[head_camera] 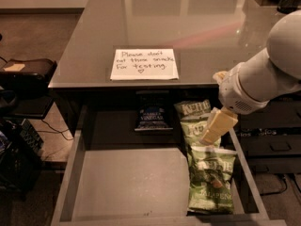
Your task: Pick blue chip bag from top drawer and place on counter
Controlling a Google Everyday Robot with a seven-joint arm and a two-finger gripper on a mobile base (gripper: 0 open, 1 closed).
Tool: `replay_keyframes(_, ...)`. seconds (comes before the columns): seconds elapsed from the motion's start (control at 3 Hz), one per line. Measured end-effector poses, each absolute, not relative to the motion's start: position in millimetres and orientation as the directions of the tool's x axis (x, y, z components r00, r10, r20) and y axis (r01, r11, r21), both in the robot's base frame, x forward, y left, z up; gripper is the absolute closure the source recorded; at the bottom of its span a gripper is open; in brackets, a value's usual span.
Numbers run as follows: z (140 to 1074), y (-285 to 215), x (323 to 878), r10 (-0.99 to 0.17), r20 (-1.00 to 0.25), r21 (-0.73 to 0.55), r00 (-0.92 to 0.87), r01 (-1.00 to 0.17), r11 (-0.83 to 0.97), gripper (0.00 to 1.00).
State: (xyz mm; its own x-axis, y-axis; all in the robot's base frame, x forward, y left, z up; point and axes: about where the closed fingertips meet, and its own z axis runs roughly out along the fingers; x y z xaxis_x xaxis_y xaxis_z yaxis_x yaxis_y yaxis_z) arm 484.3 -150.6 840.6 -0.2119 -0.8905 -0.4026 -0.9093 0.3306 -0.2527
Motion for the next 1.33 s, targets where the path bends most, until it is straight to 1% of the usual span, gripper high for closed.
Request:
replay_keyframes(0.33,820,-146,488,-0.891,-0.407,-0.264,-0.201,-0.908,0.326,0.0)
replay_keyframes(0.67,775,-128,497,-0.882,-0.428,-0.248,-0.198,-0.913,0.325,0.0)
replay_keyframes(1.33,707,-74,514,-0.847,-0.504,-0.2,-0.17,-0.931,0.306,0.0)
